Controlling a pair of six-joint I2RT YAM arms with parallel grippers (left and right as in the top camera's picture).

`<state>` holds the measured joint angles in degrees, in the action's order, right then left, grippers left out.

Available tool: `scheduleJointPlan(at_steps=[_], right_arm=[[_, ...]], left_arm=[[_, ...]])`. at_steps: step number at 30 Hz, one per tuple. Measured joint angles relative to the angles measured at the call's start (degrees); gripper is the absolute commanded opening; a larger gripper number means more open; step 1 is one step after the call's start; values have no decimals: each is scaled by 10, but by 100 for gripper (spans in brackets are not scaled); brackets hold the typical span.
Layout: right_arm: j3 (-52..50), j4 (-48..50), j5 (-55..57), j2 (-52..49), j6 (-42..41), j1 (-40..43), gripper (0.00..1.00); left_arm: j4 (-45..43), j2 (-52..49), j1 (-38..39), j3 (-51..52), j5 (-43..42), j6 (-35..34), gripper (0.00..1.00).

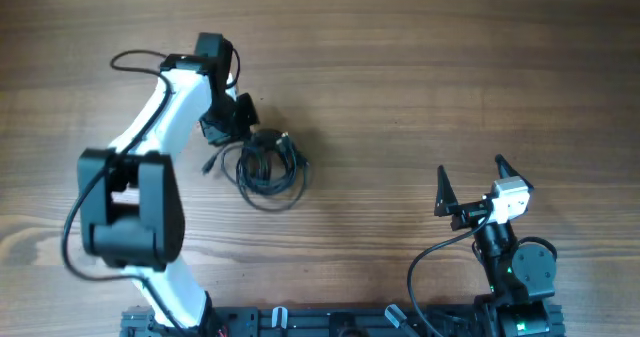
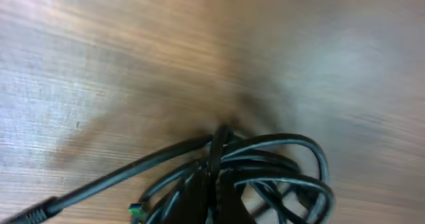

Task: Untangle cables
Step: 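Grasp the cable bundle with the left gripper and lift it, then bring the right gripper toward the cables held by the left gripper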

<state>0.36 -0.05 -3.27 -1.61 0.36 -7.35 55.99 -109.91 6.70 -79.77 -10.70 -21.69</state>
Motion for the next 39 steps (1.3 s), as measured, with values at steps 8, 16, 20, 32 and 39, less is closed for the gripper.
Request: scheduleJointPlan(at_steps=[8,16,20,32,39], right_arm=[[0,0,0,0,0,0,100],[0,0,0,0,0,0,100],[0,0,0,0,0,0,100],[0,0,0,0,0,0,100],[0,0,0,0,0,0,100]], left_arm=[[-25,181,20,-12,-8,10,4],[-54,175,65,26,-12,40,4],[-57,175,72,28,-18,101,4],[-188,175,89,143,-235,351,4],[-197,174,46,146,-355,367,4]])
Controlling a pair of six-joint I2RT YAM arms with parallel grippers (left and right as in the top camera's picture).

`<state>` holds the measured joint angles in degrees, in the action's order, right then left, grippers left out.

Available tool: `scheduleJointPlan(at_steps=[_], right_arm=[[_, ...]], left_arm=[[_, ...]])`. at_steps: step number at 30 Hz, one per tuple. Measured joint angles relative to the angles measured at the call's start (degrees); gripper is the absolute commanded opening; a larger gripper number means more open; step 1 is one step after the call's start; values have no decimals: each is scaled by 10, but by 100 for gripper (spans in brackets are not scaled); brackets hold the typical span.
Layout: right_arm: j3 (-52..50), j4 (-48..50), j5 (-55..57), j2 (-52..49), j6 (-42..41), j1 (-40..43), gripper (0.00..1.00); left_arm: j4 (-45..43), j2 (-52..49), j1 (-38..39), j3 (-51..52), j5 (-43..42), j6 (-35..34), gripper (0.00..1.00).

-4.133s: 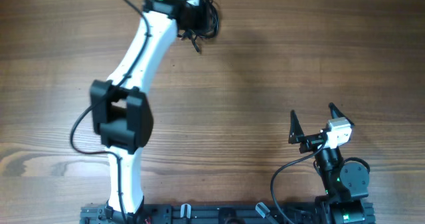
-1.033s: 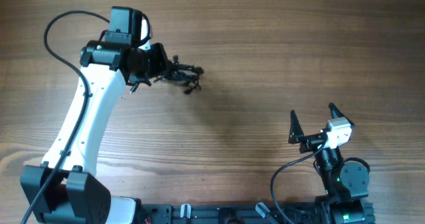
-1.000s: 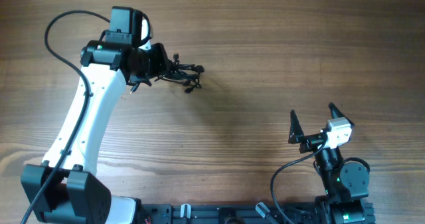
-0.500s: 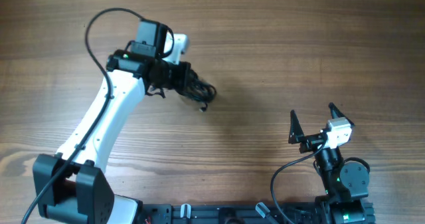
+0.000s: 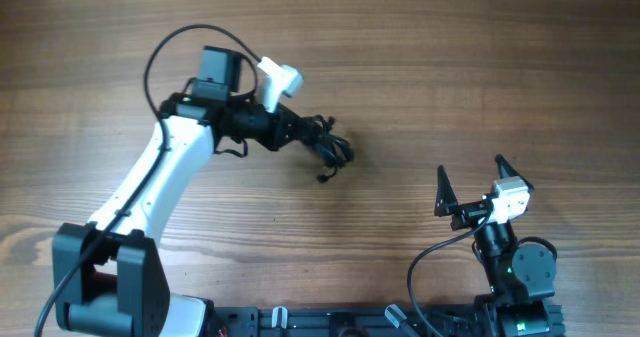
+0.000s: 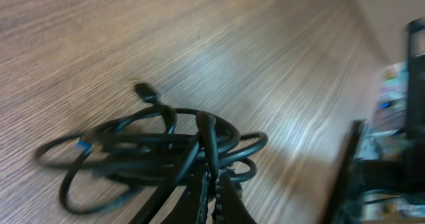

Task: Untangle cables
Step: 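Bring the right gripper toward the cables held by the left gripper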

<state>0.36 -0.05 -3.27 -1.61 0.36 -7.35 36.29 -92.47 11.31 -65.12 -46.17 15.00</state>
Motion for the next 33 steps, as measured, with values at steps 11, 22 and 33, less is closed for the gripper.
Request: scheduleJointPlan(at_steps=[11,22,33], right_arm=[[0,0,-21,0,-3,0,100],[258,-191,-135,-119,-91,0,100],[643,-415,-373,-579,-71,-3,73]], left_arm=[[10,-2,-68,0,-208,50,4],[72,-3,-68,1,-234,199,4],[72,-3,-68,2,-238,207,4]])
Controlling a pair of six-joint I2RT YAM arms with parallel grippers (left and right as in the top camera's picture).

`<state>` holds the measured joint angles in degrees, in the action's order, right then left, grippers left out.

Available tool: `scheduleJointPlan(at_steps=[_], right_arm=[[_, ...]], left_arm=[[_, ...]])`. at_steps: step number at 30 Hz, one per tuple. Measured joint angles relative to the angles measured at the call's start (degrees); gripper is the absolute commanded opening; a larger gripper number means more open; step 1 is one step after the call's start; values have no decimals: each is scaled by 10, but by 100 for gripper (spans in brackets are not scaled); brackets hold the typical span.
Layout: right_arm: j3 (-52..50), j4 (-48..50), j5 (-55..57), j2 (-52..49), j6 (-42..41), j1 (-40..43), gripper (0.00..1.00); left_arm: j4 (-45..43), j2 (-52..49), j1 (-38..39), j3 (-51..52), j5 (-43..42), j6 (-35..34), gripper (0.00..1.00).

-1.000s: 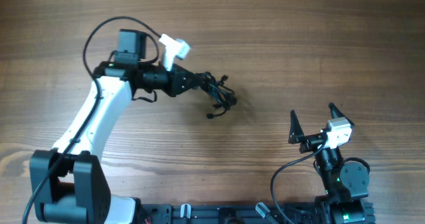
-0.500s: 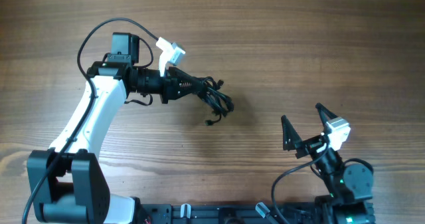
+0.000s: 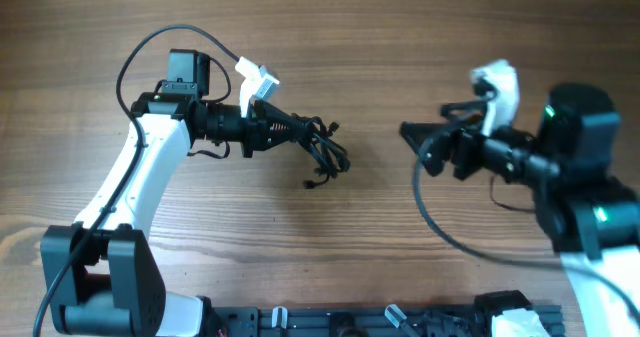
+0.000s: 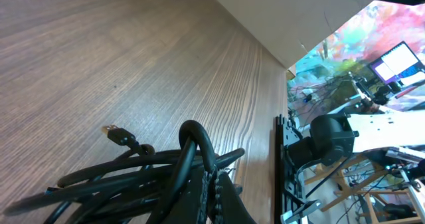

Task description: Untangle cables

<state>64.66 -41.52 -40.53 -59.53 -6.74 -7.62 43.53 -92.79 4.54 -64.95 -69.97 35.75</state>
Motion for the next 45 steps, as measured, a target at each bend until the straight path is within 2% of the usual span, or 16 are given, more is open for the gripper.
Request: scheduleJointPlan(at_steps=[3,6,9,14,15,17,19,20,23,28,30,33,34,41,45], right_arm=[[-5,8,-58,-104,-1,-27,66],[-8,48,-76,-182,-1,-67,67],[-8,86,-79,-236,-1,-100,66],[-9,174,-73,-310,-1,-148,58],[-9,188,-66,-316,-1,-153,55],[-9,209,-55,-324,-2,-155,40],[-9,221,-52,-324,-1,-155,19],[-9,221,-54,-324,-1,-155,17],[-9,223,-55,-324,1,-159,18],[-9,219,-52,-324,3,-162,33],[-9,223,-48,-324,4,-170,33],[-9,231,-37,-324,3,-175,16],[-9,231,-31,-324,5,-175,4],[-12,227,-24,-324,2,-179,4],[-12,221,-14,-324,-35,-167,4]], left_arm=[[-1,0,0,0,0,0,4],[-1,0,0,0,0,0,4],[0,0,0,0,0,0,4],[0,0,0,0,0,0,4],[-1,0,0,0,0,0,4],[0,0,0,0,0,0,4],[-1,0,0,0,0,0,4],[-1,0,0,0,0,-1,4],[-2,0,0,0,2,-1,4],[-5,0,0,0,2,-10,4],[-13,0,0,0,0,-26,4],[-15,0,0,0,0,-50,4],[-15,0,0,0,-3,-58,4],[-28,0,-2,0,-3,-84,4],[-81,0,0,0,45,-174,4]])
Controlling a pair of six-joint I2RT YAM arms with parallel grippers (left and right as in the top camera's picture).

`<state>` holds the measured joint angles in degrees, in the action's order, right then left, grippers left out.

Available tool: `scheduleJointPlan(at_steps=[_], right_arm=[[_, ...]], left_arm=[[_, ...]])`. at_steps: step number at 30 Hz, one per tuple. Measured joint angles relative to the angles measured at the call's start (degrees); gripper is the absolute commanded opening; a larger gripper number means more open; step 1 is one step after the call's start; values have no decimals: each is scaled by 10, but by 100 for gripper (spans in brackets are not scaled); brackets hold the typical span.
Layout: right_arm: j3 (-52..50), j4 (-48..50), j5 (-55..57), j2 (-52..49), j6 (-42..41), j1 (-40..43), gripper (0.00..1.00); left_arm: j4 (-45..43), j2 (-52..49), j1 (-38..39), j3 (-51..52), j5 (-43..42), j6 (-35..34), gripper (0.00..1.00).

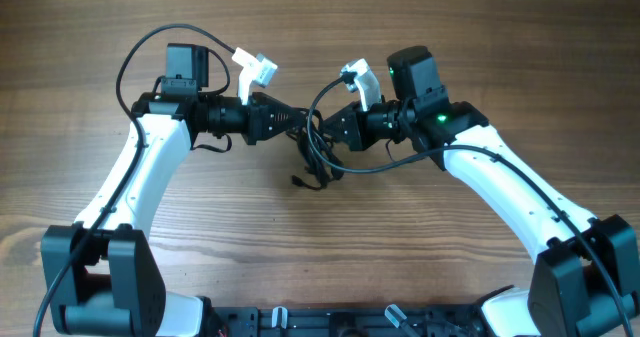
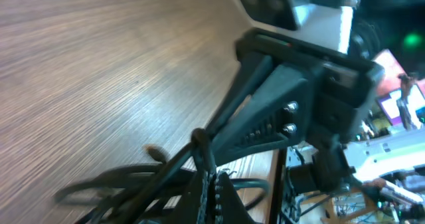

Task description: Untangle cables

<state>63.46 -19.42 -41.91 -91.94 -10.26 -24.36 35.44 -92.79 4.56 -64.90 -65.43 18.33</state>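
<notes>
A tangled bundle of black cables (image 1: 316, 155) hangs above the wooden table at its middle, one plug end (image 1: 298, 182) dangling lowest. My left gripper (image 1: 298, 121) reaches in from the left and is shut on a loop of the bundle. In the left wrist view its jaws (image 2: 214, 187) pinch the cable loop (image 2: 199, 139). My right gripper (image 1: 326, 129) reaches in from the right, tips right at the bundle's top. Its black fingers (image 2: 282, 114) fill the left wrist view just behind the loop and look spread, with nothing gripped.
The wooden table (image 1: 480, 17) stretches all round under both arms. A black mounting rail (image 1: 340, 323) runs along the front edge. The left arm's own grey cable (image 1: 140, 52) loops above its wrist.
My right arm has moved left from the table's right side, and its gripper now meets the hanging bundle. The left gripper holds the bundle at about the same spot.
The bundle first lay on the table with my left gripper down on it and the right arm parked at the front right. Then the left gripper held it lifted and further right. The right arm then stood raised on the right, and is now at the bundle.
</notes>
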Motion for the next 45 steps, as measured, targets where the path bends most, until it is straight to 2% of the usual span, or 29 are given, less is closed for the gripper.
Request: scheduleJointPlan(at_steps=[2,6,10,12,13,14,16,21,23,27,30,35,38,45], right_arm=[[0,-18,4,0,-7,3,4],[-1,-59,26,-3,-15,13,4],[-3,12,-11,-7,-41,19,4],[-3,24,-29,-7,-64,25,4],[-3,23,-31,-7,-68,26,4],[-3,22,-34,-7,-71,26,4],[-3,19,-39,-7,-76,26,4],[-3,19,-44,-7,-77,26,4],[-3,20,-55,-7,-77,26,4],[-3,24,-101,-7,-77,26,4],[-3,30,-128,-7,-77,26,4],[-3,33,-173,-7,-68,26,4],[-3,34,-193,-7,-59,26,4],[-3,33,-233,-7,-38,26,4]], left_arm=[[-8,0,1,0,16,-38,4],[-27,0,1,0,133,-141,4],[-28,0,0,0,218,-204,4],[-28,-3,0,0,229,-217,20],[-33,-9,0,0,228,-223,21],[-35,-14,2,0,227,-226,28],[-33,-23,8,0,213,-208,36],[-11,-24,-16,0,81,-116,39],[6,-24,-38,0,24,-59,40],[3,-24,-21,0,-7,6,40],[-13,-24,-3,0,-5,19,46],[-21,-24,3,0,2,24,47],[-23,-24,3,0,7,24,43],[-29,-24,17,0,10,26,50]])
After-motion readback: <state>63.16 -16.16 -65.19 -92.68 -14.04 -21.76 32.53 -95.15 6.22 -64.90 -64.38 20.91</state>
